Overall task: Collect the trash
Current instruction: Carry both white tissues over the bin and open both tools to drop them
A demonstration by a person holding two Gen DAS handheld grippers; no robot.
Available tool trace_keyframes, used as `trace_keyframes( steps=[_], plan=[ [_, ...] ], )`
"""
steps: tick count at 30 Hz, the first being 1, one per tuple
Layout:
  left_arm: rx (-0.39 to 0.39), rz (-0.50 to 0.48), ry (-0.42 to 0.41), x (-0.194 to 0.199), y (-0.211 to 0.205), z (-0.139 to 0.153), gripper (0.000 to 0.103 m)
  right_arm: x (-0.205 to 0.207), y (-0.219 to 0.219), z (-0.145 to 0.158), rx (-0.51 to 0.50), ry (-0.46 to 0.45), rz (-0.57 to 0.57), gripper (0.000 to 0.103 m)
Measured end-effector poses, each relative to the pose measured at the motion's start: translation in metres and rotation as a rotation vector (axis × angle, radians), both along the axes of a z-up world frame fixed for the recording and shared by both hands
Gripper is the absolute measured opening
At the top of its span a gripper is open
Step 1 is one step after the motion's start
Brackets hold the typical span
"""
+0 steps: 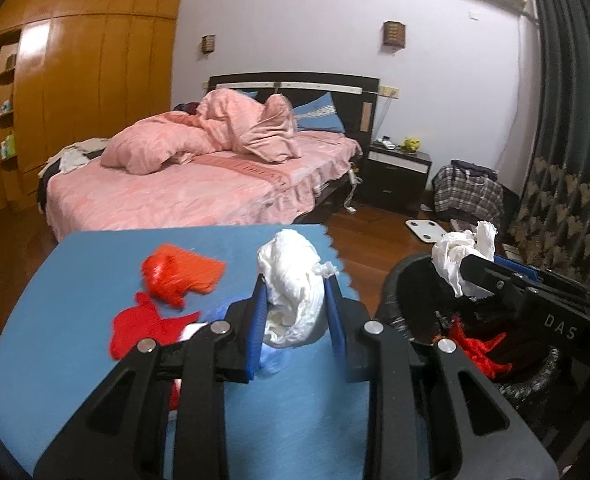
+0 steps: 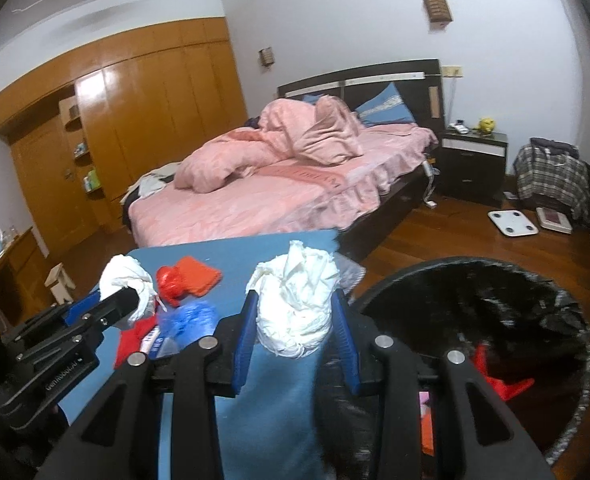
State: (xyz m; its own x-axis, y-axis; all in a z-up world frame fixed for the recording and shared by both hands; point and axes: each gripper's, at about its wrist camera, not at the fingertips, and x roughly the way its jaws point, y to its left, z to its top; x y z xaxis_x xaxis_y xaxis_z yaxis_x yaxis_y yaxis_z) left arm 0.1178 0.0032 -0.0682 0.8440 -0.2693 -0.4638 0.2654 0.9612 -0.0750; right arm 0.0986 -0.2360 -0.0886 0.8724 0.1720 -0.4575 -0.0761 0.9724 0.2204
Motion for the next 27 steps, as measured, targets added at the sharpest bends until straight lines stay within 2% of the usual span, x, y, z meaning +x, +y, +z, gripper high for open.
trace_keyframes(
  steps=[14,27],
  plan=[
    [-0.002,-0.141,-0.029,0.004,-0.081,0.007,0.027,-0.018,-0.079,0.014,-0.034,-0.027,-0.149,0.037],
    [0.005,-0.26,-0.024,0.009,-0.153,0.002,0.028,-0.036,-0.143,0.009,-0.046,-0.017,-0.267,0.037]
  ],
)
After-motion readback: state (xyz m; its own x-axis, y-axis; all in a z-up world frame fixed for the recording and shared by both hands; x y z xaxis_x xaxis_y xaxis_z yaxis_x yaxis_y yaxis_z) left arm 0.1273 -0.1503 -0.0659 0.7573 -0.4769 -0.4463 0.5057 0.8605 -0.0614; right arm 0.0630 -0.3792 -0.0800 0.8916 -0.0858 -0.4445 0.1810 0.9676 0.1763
